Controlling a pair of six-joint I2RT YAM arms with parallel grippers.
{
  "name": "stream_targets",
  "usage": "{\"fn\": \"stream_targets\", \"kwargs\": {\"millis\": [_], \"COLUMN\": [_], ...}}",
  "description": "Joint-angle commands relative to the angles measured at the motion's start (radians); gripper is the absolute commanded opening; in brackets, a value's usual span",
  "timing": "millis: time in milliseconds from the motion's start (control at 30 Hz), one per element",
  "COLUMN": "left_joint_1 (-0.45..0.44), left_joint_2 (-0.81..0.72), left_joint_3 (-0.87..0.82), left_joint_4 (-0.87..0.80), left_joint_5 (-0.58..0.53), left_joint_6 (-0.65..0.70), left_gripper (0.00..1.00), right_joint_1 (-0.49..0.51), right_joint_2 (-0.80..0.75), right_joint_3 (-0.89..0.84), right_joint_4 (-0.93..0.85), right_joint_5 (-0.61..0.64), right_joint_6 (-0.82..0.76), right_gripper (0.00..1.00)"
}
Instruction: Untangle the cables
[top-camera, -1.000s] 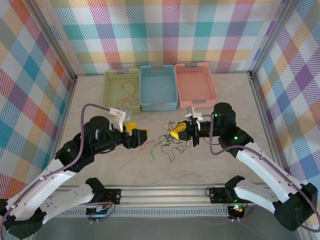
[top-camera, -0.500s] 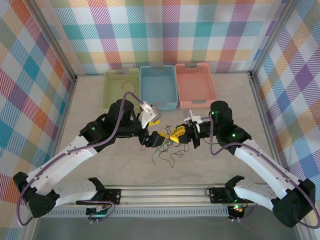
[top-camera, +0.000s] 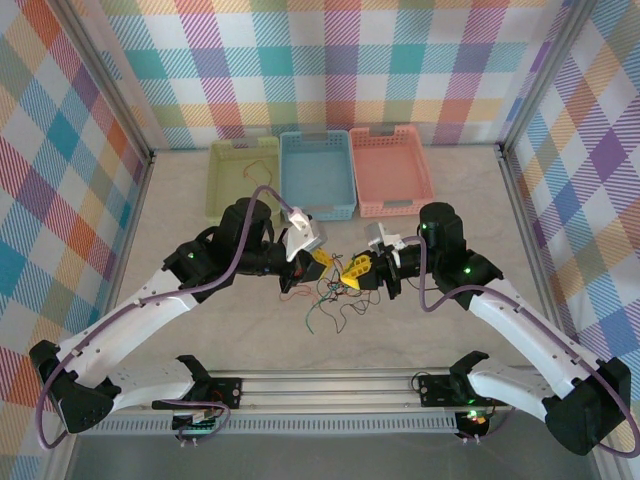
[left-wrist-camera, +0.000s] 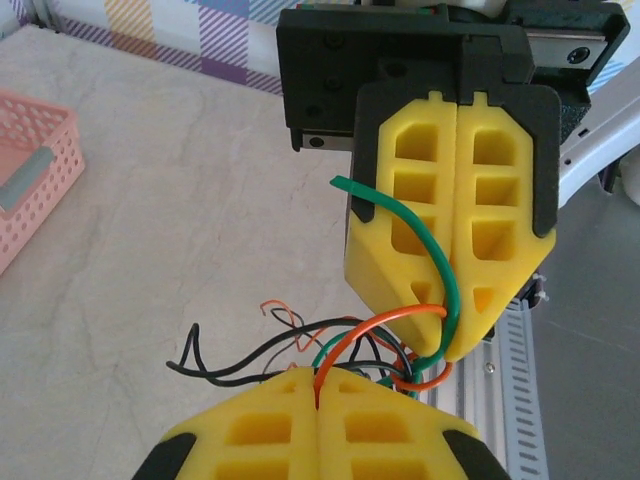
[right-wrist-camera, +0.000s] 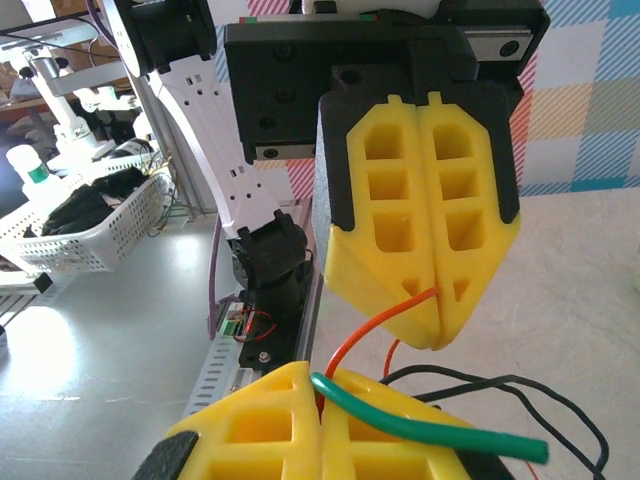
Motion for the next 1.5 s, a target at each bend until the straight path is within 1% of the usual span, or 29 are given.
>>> {"fn": "stream_targets", "kwargs": {"millis": [0,67,100,167,200,267,333,467,533,567,633,667,733,867,933,1067,1167,1200,1267,1300,1367,1467], "left_joint_1": [-0.010,-0.010,-0.009,-0.010,-0.010,-0.009,-0.010,-0.010,-0.010,-0.010,-0.011,-0.011,-0.011,-0.010,-0.010,-0.010,-0.010,-0.010,-0.010,-0.010,-0.011,-0.010], "left_joint_2": [-0.025,-0.038,-0.042,-0.047,-0.052,-0.063,-0.074,-0.080,-0.081,-0.083,-0.084,-0.087,-0.089,-0.086,-0.087,-0.089,-0.085,-0.082,-0.082,-0.083,-0.085,-0.086], "left_joint_3": [-0.040,-0.055,-0.058,-0.056,-0.058,-0.063,-0.066,-0.054,-0.047,-0.046,-0.042,-0.042,-0.042,-0.036,-0.035,-0.031,-0.026,-0.025,-0.025,-0.023,-0.022,-0.018], "left_joint_4": [0.116,0.162,0.173,0.181,0.180,0.181,0.213,0.201,0.198,0.197,0.197,0.197,0.167,0.160,0.159,0.153,0.146,0.145,0.145,0.146,0.150,0.143], "left_joint_5": [-0.053,-0.150,-0.155,-0.154,-0.156,-0.148,-0.138,-0.128,-0.126,-0.129,-0.121,-0.116,-0.111,-0.101,-0.098,-0.088,-0.092,-0.094,-0.086,-0.082,-0.068,-0.070], "left_joint_6": [-0.073,-0.136,-0.156,-0.185,-0.196,-0.207,-0.218,-0.239,-0.246,-0.248,-0.252,-0.254,-0.255,-0.256,-0.261,-0.262,-0.261,-0.261,-0.265,-0.270,-0.271,-0.271], "left_gripper": [0.00,0.00,0.00,0.00,0.00,0.00,0.00,0.00,0.00,0.00,0.00,0.00,0.00,0.00,0.00,0.00,0.00,0.00,0.00,0.00,0.00,0.00], "right_joint_1": [-0.006,-0.005,-0.005,-0.006,-0.006,-0.006,-0.006,0.005,0.007,0.008,0.012,0.018,0.028,0.040,0.049,0.063,0.070,0.071,0.071,0.071,0.072,0.073], "right_joint_2": [-0.036,-0.071,-0.096,-0.144,-0.165,-0.197,-0.211,-0.231,-0.233,-0.226,-0.208,-0.198,-0.182,-0.129,-0.105,-0.088,-0.084,-0.083,-0.077,-0.069,-0.057,-0.045], "right_joint_3": [0.015,-0.012,-0.034,-0.082,-0.101,-0.130,-0.149,-0.197,-0.217,-0.216,-0.217,-0.219,-0.224,-0.218,-0.212,-0.226,-0.224,-0.226,-0.228,-0.223,-0.211,-0.216], "right_joint_4": [0.008,0.037,0.063,0.118,0.143,0.187,0.203,0.231,0.261,0.269,0.291,0.307,0.335,0.376,0.370,0.407,0.410,0.418,0.434,0.432,0.410,0.441], "right_joint_5": [0.063,0.198,0.261,0.331,0.340,0.316,0.278,0.304,0.317,0.307,0.279,0.282,0.308,0.331,0.371,0.428,0.451,0.459,0.478,0.481,0.485,0.513], "right_joint_6": [-0.007,0.022,0.031,0.047,0.054,0.068,0.061,-0.012,-0.039,-0.047,-0.061,-0.071,-0.093,-0.139,-0.162,-0.215,-0.272,-0.287,-0.302,-0.309,-0.332,-0.340], "right_gripper": [0.26,0.49,0.60,0.68,0.70,0.70,0.66,0.45,0.37,0.34,0.35,0.38,0.39,0.36,0.33,0.28,0.28,0.28,0.36,0.38,0.38,0.39]}}
